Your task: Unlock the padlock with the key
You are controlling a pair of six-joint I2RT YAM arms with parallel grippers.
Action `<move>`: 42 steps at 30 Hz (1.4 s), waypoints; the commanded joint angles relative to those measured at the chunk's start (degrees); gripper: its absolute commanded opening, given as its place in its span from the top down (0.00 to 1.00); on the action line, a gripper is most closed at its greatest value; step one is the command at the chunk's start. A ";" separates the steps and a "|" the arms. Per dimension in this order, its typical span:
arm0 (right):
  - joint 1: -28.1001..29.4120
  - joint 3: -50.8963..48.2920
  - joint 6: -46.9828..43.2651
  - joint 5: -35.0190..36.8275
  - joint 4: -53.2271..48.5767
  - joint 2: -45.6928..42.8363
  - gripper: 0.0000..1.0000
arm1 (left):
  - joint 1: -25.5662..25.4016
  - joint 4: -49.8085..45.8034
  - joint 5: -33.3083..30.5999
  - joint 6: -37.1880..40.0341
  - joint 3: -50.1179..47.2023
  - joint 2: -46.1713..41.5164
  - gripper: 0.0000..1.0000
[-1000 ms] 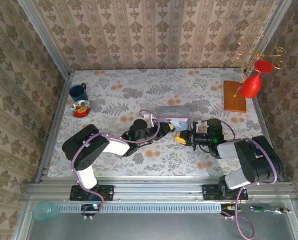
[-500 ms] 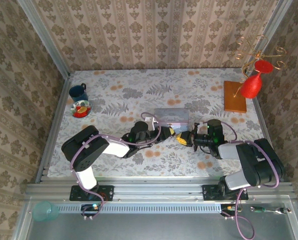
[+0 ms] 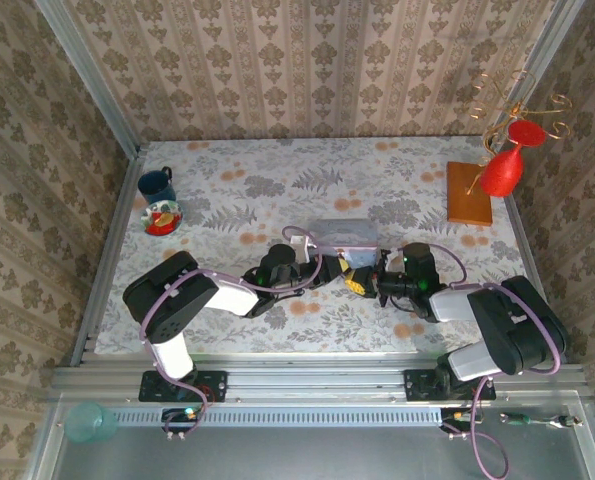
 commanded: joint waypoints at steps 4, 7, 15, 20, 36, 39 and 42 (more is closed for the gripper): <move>0.65 0.89 -1.59 0.34 4.16 -5.36 1.00 | -1.54 1.10 5.59 2.55 -1.68 -0.46 0.92; -0.36 0.83 -3.07 0.78 0.77 -7.74 1.00 | -0.87 -0.05 5.04 3.34 -3.12 -1.14 0.92; -0.87 0.20 -4.45 1.01 -2.48 -9.85 1.00 | 0.69 -3.31 3.71 5.00 -3.75 -3.29 0.92; -0.51 -0.56 -5.50 1.28 -3.79 -10.42 1.00 | 1.70 -2.93 2.74 4.10 -2.88 -3.13 0.93; -0.43 1.16 -17.71 3.60 -24.45 -23.52 1.00 | 2.60 -26.76 -3.23 11.71 0.38 -3.55 0.82; 0.59 1.03 -19.31 4.37 -26.20 -25.37 1.00 | 1.92 -31.27 -4.91 14.26 0.96 -4.74 0.73; 3.29 1.89 -22.39 6.94 -29.57 -28.33 1.00 | 1.56 -34.43 -6.19 16.48 0.04 -7.13 0.60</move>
